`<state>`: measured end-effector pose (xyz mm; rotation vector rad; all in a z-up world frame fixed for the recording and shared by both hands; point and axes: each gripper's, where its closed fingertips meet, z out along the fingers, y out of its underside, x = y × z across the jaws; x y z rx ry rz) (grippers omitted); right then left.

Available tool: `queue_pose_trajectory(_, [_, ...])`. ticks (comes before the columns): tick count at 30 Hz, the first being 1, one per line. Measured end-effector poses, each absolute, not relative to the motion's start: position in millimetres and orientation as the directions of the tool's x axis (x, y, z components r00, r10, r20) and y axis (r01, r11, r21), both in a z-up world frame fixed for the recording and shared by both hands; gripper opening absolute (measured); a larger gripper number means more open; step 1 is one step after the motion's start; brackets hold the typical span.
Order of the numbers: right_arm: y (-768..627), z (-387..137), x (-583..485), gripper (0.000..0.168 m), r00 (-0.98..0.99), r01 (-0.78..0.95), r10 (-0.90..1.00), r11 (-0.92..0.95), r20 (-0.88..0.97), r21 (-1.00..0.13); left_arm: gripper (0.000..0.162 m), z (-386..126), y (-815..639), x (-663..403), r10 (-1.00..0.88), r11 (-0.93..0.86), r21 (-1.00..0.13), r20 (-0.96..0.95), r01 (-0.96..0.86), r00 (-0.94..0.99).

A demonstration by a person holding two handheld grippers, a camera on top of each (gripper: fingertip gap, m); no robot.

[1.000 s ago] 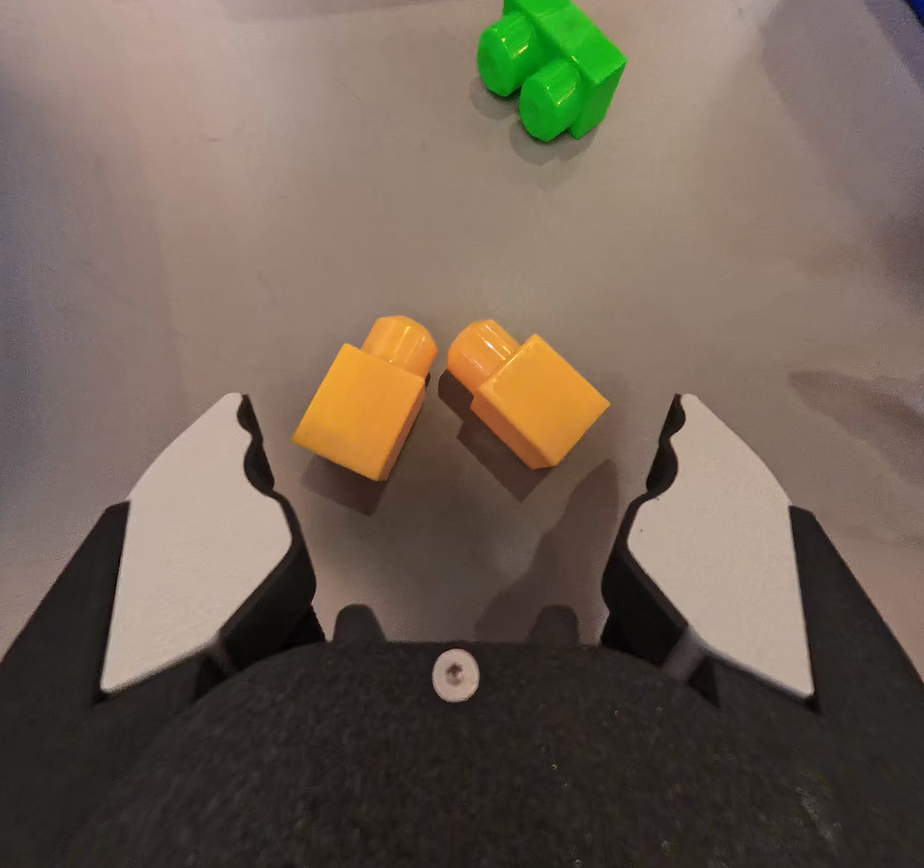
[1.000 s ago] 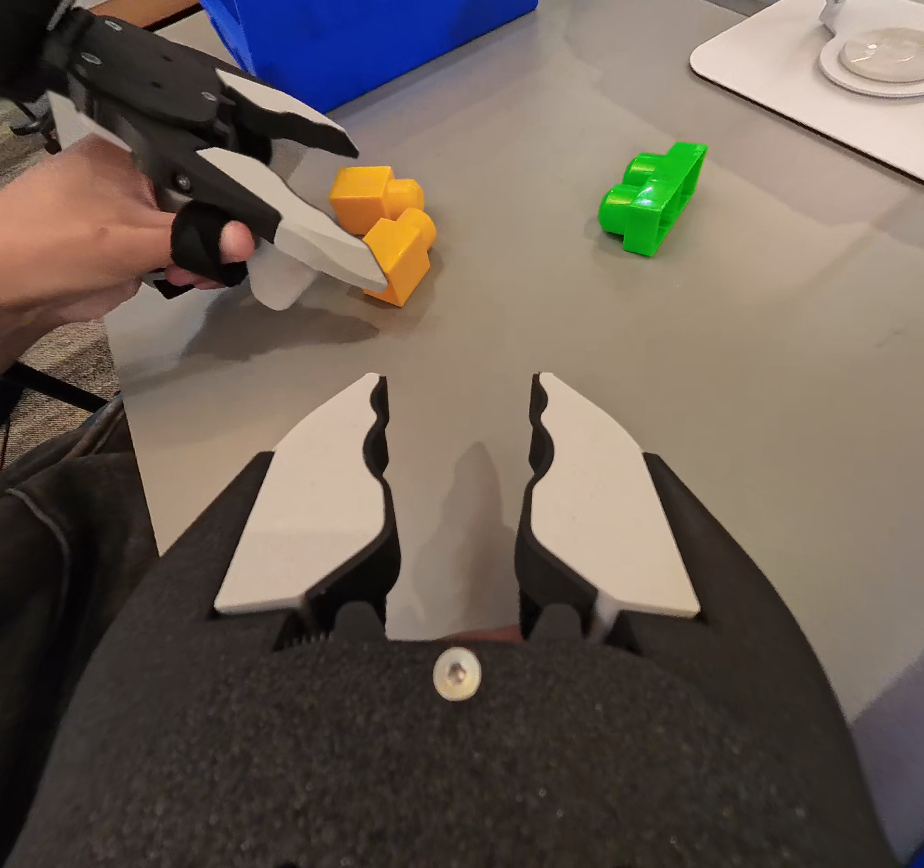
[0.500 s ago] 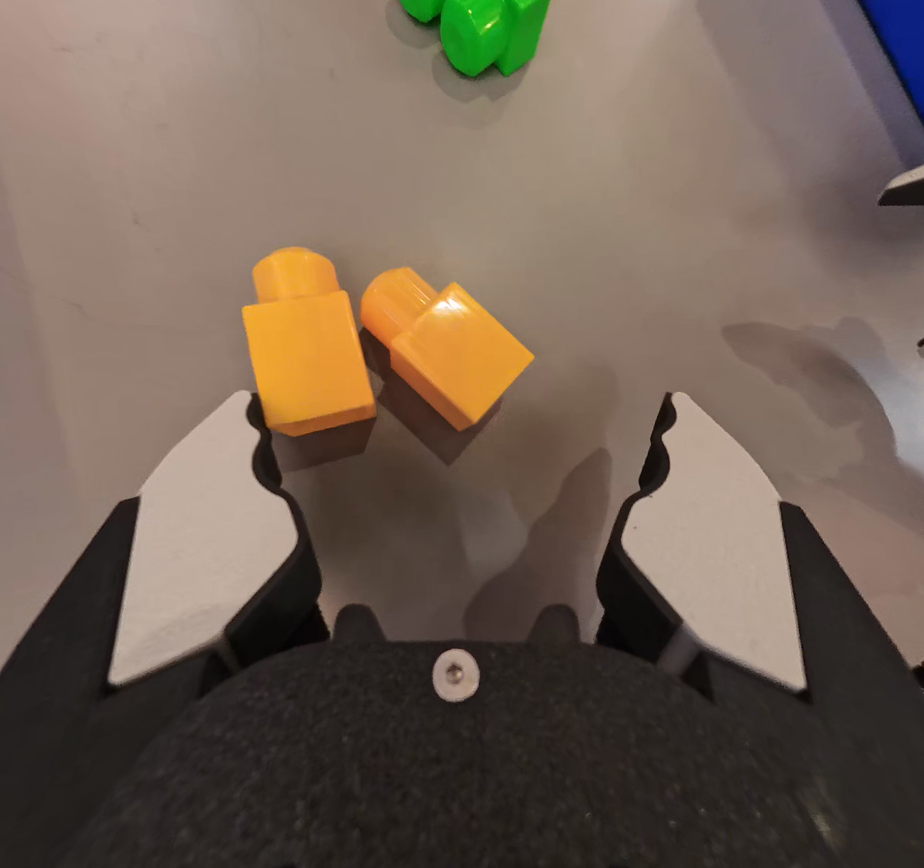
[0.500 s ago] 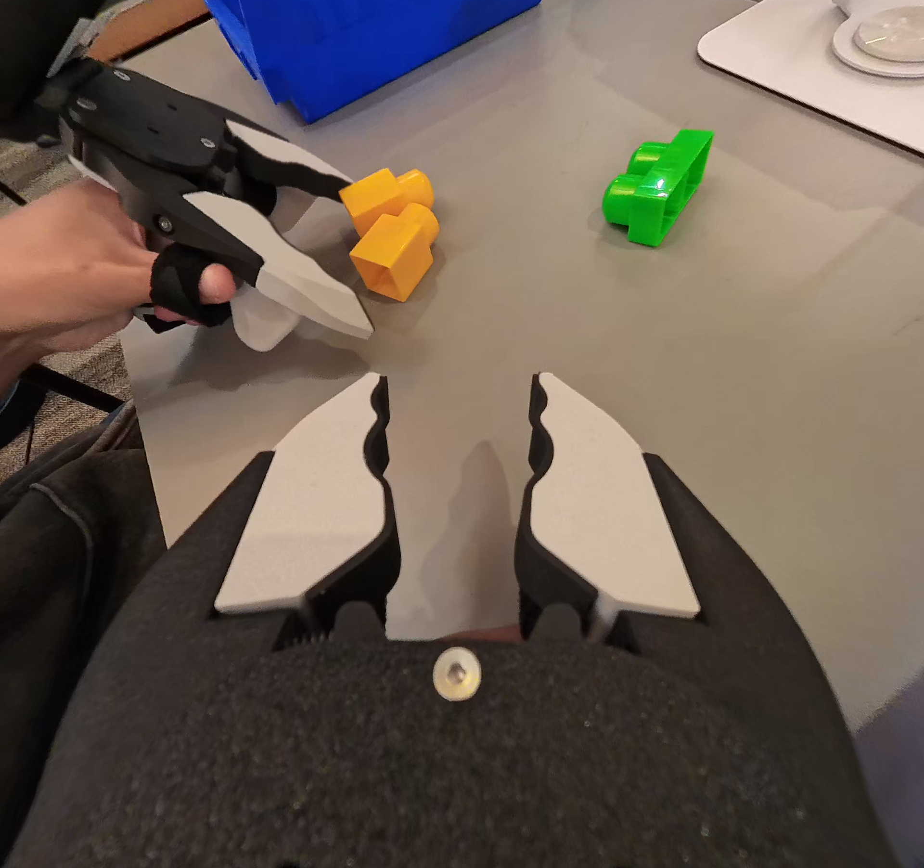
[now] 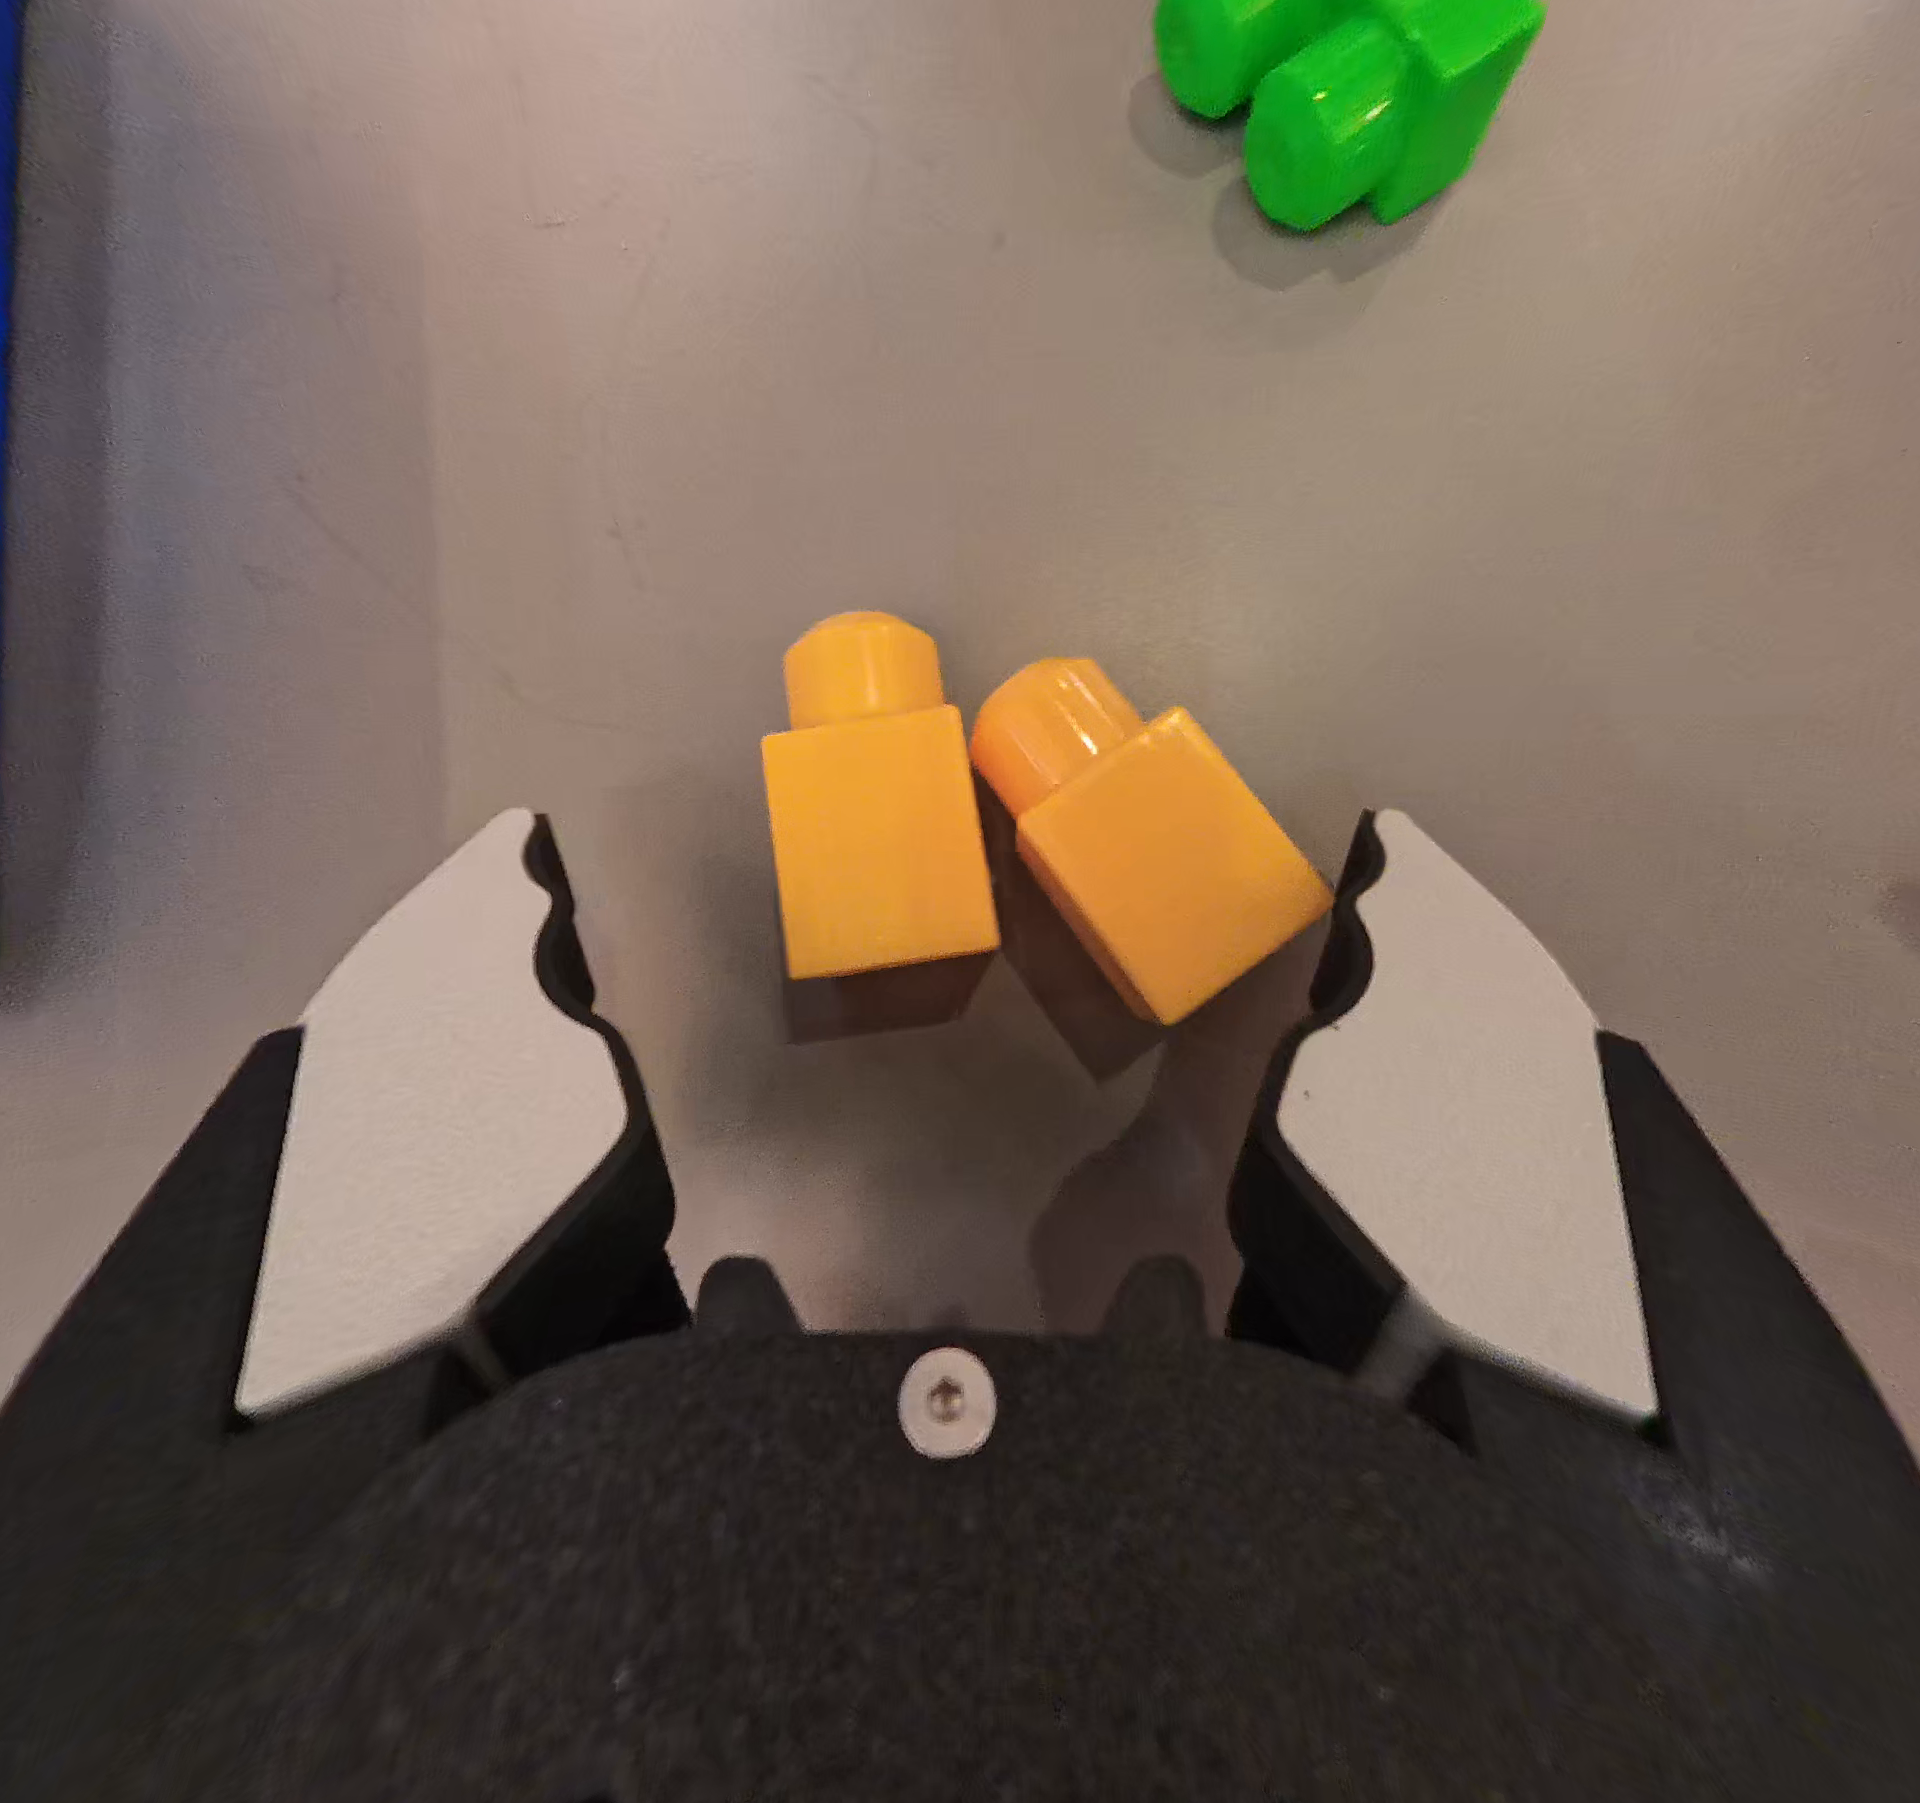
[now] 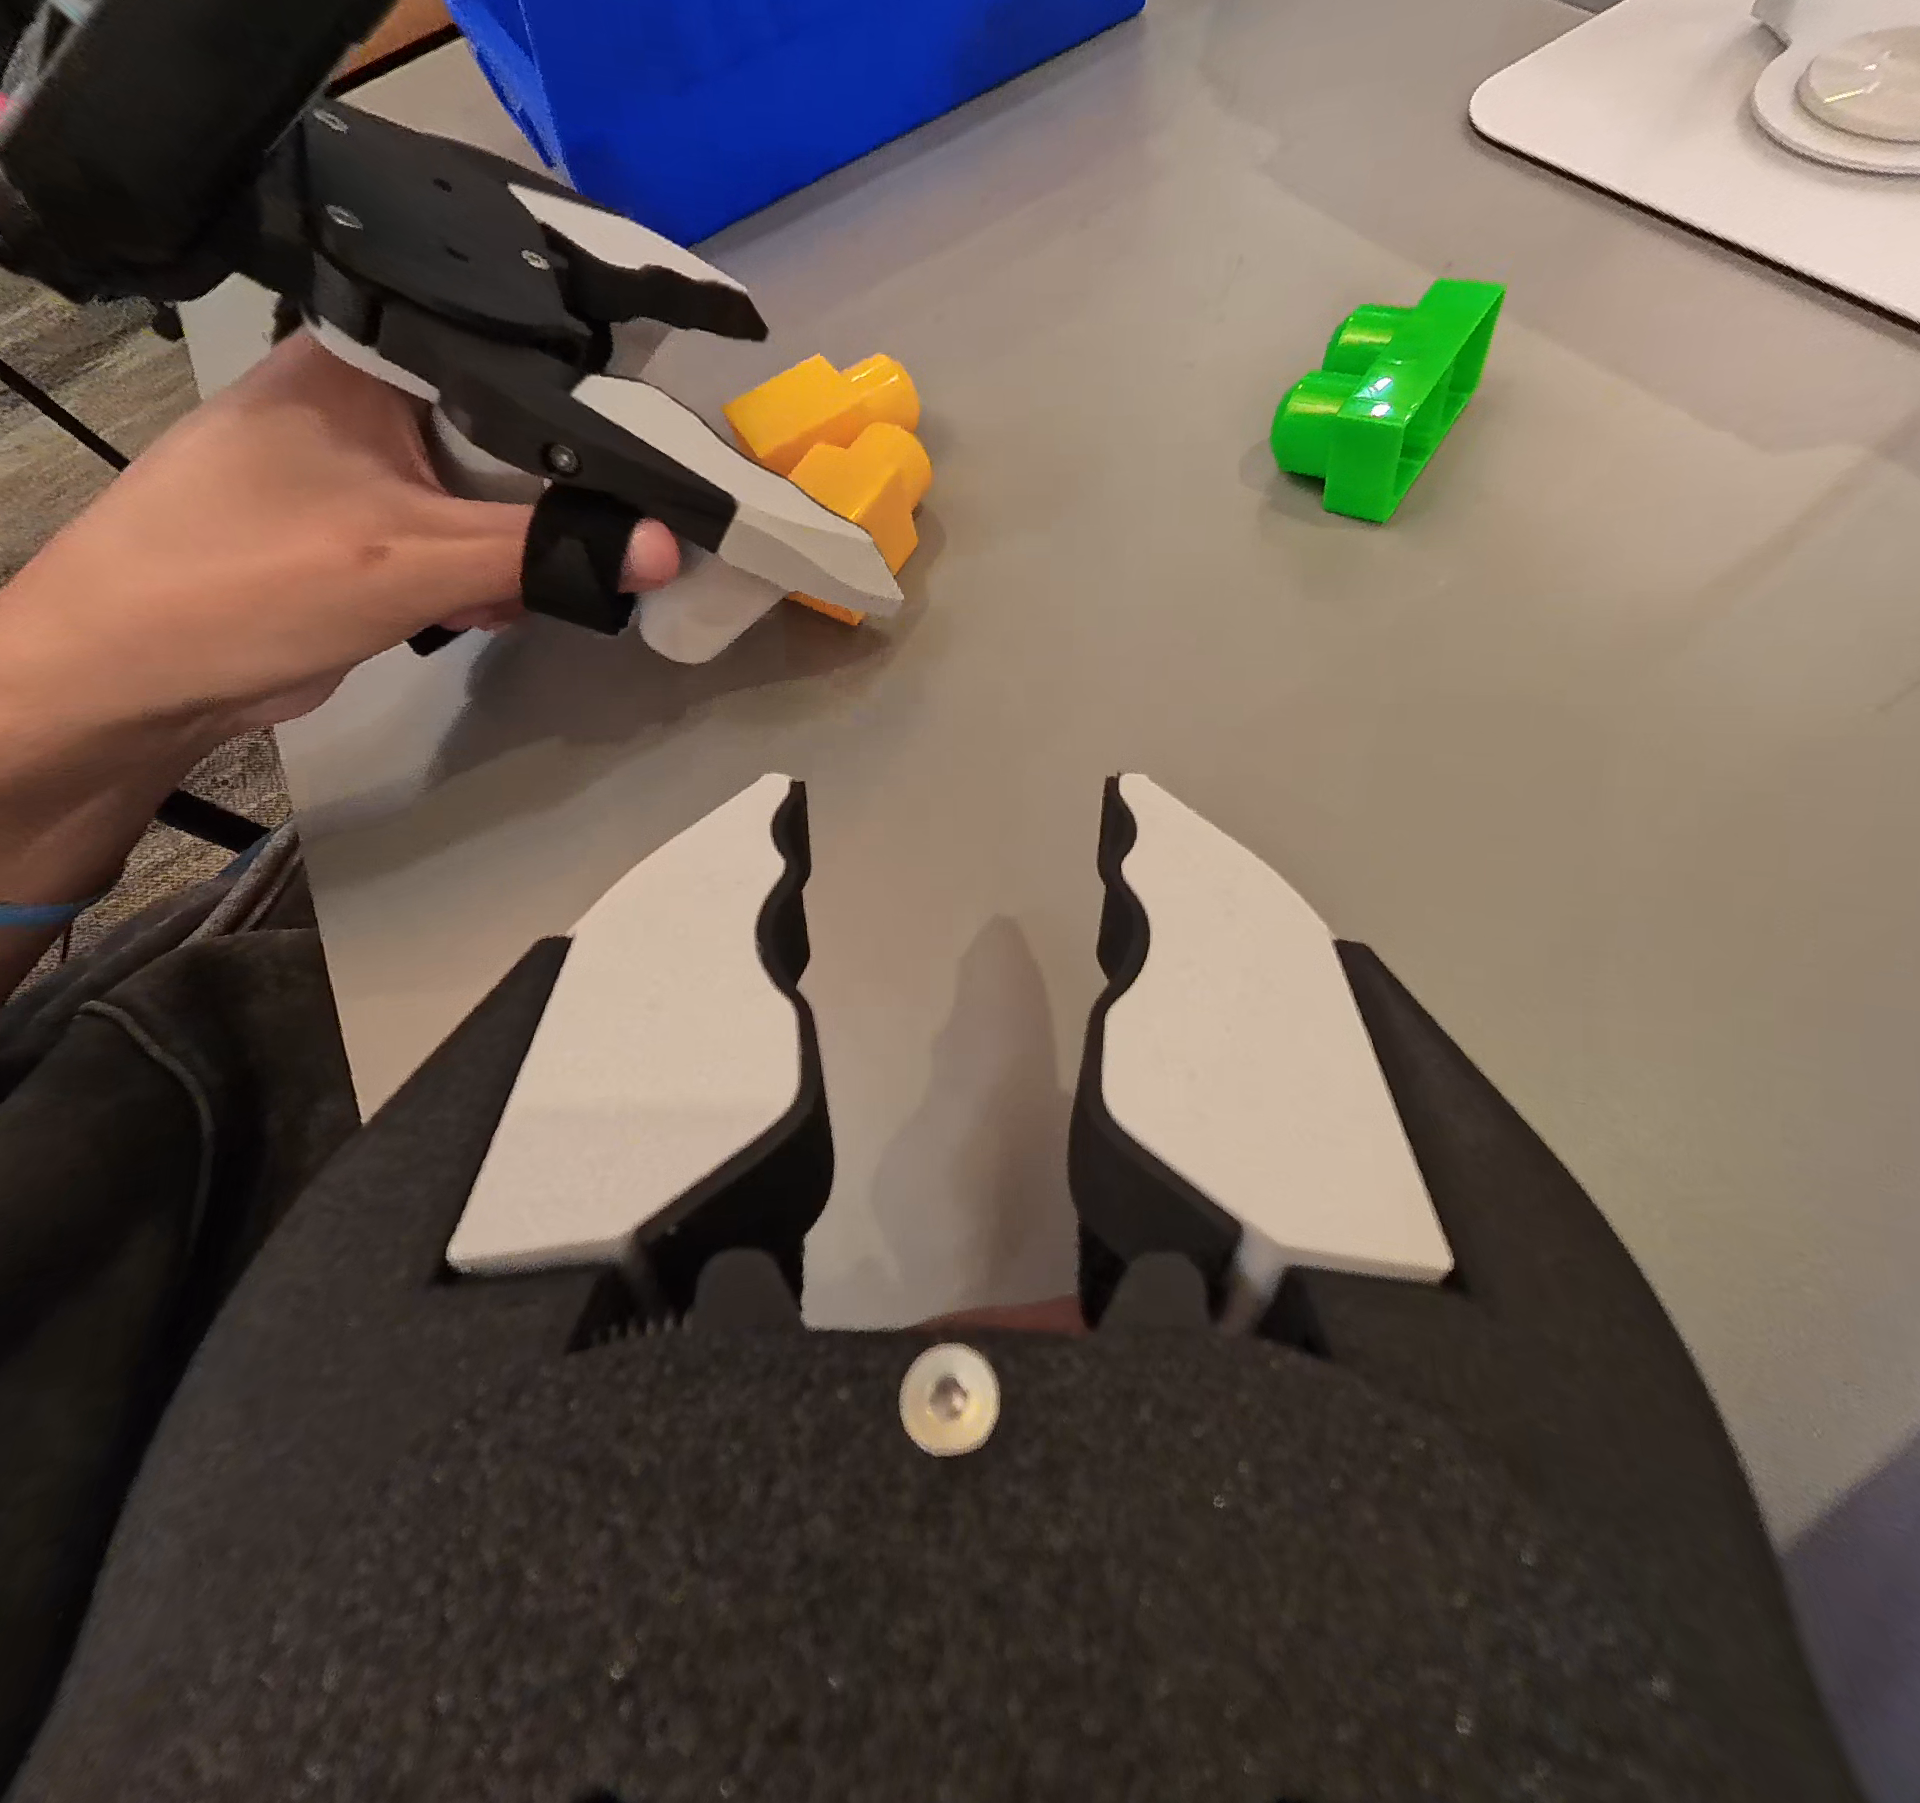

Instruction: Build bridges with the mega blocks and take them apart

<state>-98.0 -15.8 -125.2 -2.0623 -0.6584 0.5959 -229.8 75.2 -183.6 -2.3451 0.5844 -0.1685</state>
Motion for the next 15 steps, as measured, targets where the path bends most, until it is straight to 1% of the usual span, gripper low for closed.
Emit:
queue_pose_trajectory(4, [-15.8,-125.2,-97.1,0.053,0.746,0.228,0.643,-0.486,-0.169,-0.844,0.131,-184.9,77.8,-240.1,-0.440,-0.654,-0.671,-0.037,-0.348,0.897])
queue_pose_trajectory(9, [-15.6,-126.5,-97.0,0.053,0.747,0.232,0.643,-0.488,-0.167,-0.841,0.131,-184.1,74.1,-250.2,-0.434,-0.652,-0.680,-0.026,-0.334,0.900])
queue_pose_trajectory(13, [-16.1,-124.8,-98.4,0.053,0.743,0.230,0.647,-0.485,-0.170,-0.844,0.132,-179.4,70.5,-265.4,-0.419,-0.638,-0.688,-0.066,-0.346,0.905])
queue_pose_trajectory(15, [-16.6,-125.8,-99.6,0.053,0.742,0.235,0.649,-0.487,-0.168,-0.841,0.132,-175.2,62.0,-261.3,-0.452,-0.629,-0.700,-0.025,-0.338,0.892])
